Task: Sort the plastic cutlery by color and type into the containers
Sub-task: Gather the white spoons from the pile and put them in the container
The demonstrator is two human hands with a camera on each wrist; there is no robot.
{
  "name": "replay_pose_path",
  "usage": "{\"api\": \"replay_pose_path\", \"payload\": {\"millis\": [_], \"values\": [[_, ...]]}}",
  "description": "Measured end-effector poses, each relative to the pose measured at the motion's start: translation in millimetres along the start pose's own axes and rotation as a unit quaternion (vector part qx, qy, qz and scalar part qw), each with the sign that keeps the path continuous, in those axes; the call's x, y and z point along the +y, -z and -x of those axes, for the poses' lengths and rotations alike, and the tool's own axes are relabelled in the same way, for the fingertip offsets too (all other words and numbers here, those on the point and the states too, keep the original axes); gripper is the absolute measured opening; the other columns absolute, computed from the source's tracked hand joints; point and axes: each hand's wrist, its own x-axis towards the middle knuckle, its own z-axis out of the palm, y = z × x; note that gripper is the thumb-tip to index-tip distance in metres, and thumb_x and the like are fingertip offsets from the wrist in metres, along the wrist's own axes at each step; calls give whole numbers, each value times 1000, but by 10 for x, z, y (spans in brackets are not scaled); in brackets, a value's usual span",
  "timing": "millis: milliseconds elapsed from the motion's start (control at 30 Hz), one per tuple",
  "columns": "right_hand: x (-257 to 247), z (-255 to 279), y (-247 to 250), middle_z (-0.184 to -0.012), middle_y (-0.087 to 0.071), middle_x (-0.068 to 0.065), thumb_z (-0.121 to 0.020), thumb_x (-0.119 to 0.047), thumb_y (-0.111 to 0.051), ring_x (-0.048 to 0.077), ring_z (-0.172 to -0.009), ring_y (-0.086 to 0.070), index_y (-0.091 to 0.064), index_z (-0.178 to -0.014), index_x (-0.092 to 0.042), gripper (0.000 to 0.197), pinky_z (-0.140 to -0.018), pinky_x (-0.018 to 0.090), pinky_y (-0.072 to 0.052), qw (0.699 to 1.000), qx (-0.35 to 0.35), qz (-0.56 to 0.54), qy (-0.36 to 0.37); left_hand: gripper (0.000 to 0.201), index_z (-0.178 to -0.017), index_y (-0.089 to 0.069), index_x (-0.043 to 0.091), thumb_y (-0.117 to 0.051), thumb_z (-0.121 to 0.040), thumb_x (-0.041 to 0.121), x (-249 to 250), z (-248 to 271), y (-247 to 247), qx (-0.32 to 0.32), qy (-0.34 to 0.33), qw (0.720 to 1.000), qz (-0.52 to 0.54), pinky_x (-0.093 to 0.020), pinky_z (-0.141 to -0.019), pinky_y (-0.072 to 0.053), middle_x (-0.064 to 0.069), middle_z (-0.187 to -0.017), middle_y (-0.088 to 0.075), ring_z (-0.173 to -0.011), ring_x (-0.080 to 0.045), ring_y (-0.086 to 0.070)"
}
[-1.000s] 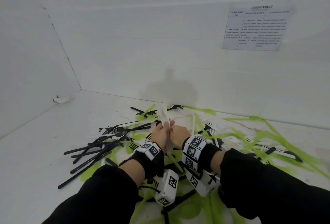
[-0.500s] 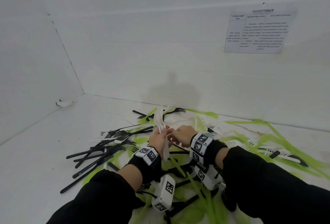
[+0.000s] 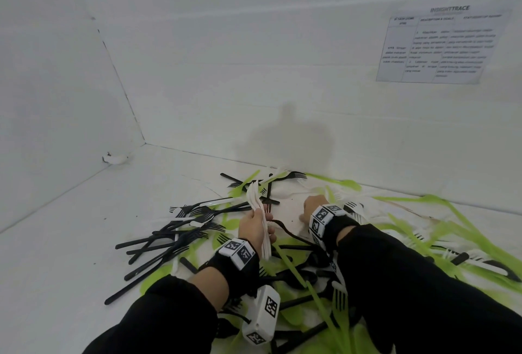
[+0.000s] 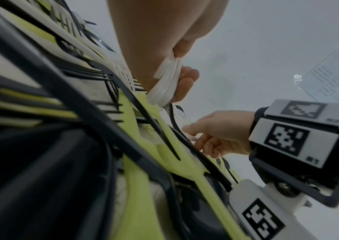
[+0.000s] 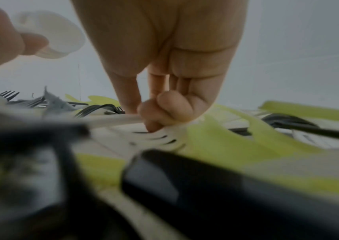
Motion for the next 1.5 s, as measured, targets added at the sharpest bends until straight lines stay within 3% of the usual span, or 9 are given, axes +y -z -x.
{"api": "replay_pose_path", "payload": {"millis": [233,400,533,733,933,1000,1067,1200,1500], "values": [[87,-68,269,-145,-31,20,-94,-12,-45,33,-131,-39,-12,-143,3,62,-107,42,-36,971,78,-192,-118,23,-93,-54,10,-33,-101,15,-19,-39,43,8,-2,1000,1,-17,-36,-34,-7,-77,-48,-35,-11,-39],[165,-229,469,-125,-51,21,-88,1,-45,33,-108,-52,-36,-131,-1,44,-84,35,-42,966,127,-217,-63,23,-91,-55,12,-34,-101,16,19,-60,37,5,-2,1000,0,-19,-38,-36,-7,-78,-49,-45,-15,-39],[94,-340,481,-122,-56,18,-93,-17,-46,32,-111,-54,-48,-125,-5,34,-84,29,-43,989,85,-124,9,23,-88,-55,12,-35,-100,15,65,-107,42,8,-2,1000,-6,-20,-41,-36,-8,-79,-50,-44,-15,-39],[-46,-611,374,-133,-52,9,-85,-17,-61,25,-122,-50,-51,-128,-9,46,-95,26,-41,999,-5,-13,50,23,-90,-55,12,-35,-100,16,70,-212,60,10,21,1000,14,-18,-40,-34,-8,-75,-48,-39,-13,-38],[-29,-841,246,-125,-57,10,-85,-23,-60,27,-113,-56,-57,-116,-8,35,-92,31,-45,997,2,36,61,23,-89,-54,13,-35,-101,17,38,-266,50,10,30,999,21,-17,-37,-34,-7,-72,-48,-34,-11,-39],[3,-798,245,-126,-57,12,-88,-24,-57,27,-114,-56,-58,-113,-10,28,-93,31,-44,998,-3,21,66,23,-89,-54,13,-35,-101,18,29,-262,40,9,30,999,22,-17,-38,-35,-7,-72,-48,-34,-12,-39],[-21,-612,347,-127,-56,15,-94,-21,-48,28,-116,-54,-55,-95,-18,8,-92,29,-41,997,4,4,74,23,-89,-54,14,-35,-101,19,25,-252,32,11,26,999,18,-17,-38,-35,-6,-73,-48,-36,-12,-39],[-4,-467,486,-122,-59,18,-96,-20,-45,31,-113,-55,-57,-117,-2,30,-90,32,-41,992,63,-91,60,20,-90,-54,12,-38,-100,18,18,-214,16,15,17,999,23,-18,-37,-35,-6,-71,-48,-34,-11,-40],[-31,-213,571,-77,-55,4,-91,-15,-51,21,-81,-49,-65,-82,-8,18,-53,21,-31,952,110,-281,52,20,-83,-52,14,-43,-100,19,-8,-101,-21,2,-7,1000,-9,-20,-38,-41,-5,-75,-48,-52,-16,-42]]}}
